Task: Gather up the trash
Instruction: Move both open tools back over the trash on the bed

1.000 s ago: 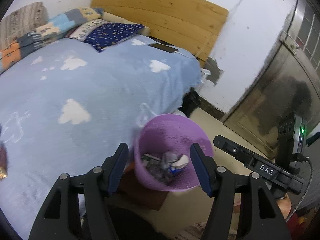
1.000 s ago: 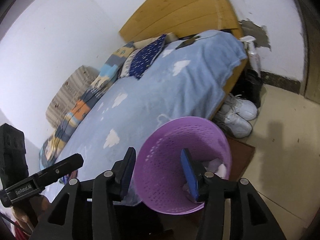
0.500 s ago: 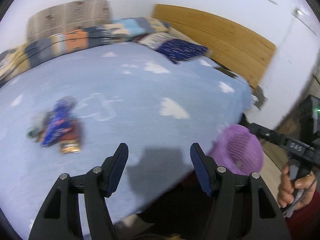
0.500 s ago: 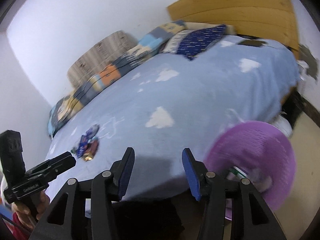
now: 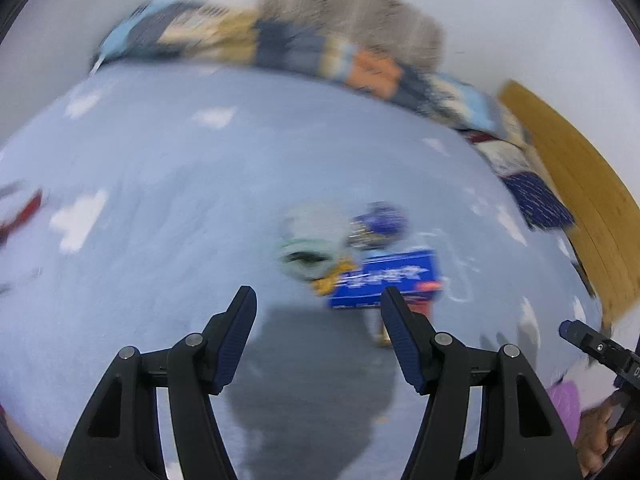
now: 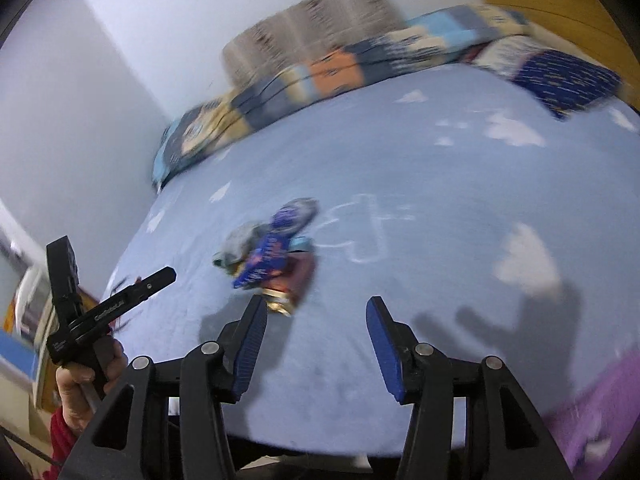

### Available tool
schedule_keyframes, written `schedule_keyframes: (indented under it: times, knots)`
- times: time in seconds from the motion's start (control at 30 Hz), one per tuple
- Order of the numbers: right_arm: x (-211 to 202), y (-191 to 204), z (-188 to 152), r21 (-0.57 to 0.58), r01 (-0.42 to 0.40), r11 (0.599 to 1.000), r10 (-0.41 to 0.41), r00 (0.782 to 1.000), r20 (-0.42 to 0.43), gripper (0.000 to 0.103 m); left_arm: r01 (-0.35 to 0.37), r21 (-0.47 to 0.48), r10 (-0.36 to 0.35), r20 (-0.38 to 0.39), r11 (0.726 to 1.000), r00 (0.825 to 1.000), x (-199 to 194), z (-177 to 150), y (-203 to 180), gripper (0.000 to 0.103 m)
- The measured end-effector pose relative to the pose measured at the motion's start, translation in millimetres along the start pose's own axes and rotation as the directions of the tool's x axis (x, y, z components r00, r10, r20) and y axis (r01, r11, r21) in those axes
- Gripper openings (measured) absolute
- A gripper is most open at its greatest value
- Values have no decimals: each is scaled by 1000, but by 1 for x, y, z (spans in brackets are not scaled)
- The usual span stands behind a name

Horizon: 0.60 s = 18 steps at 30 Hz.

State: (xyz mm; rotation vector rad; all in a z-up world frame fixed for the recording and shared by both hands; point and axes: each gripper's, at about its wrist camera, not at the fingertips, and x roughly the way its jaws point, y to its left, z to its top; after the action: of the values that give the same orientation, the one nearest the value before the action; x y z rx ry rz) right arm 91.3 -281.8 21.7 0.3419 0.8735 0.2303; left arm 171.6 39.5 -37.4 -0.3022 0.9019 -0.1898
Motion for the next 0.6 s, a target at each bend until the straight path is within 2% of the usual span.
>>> schedule_keyframes:
  times: [0.07,0.13,0.2,0.33,0.47,0.6]
  knots:
    - [32,16,16,-20,-31,999,31,999,-44,55,50,-54,-51,-7,997,999,2,7,13,63]
    - [69,32,33,-42,-57,997,54,995,-85,55,27,-47,-27,9,999,1000,3,13,17,63]
    - [96,42,48,-50,-43,998,39,996,-81,55,4,-43,-3,11,999,1000,4,14,16,63]
    - [153,48,71,-46,-28,999,23,994,-107,54,20,-74,-21,-9,997,1000,7,14,25,63]
    - [191,49,73,-32,-45,998,39,981,-188,50,28,-94,-28,8,995,1000,2,15,28,63]
    - [192,67,53,-93,-114,989,85,959,-270,48,41,-116,-38,27,992,999,-3,17,33,63]
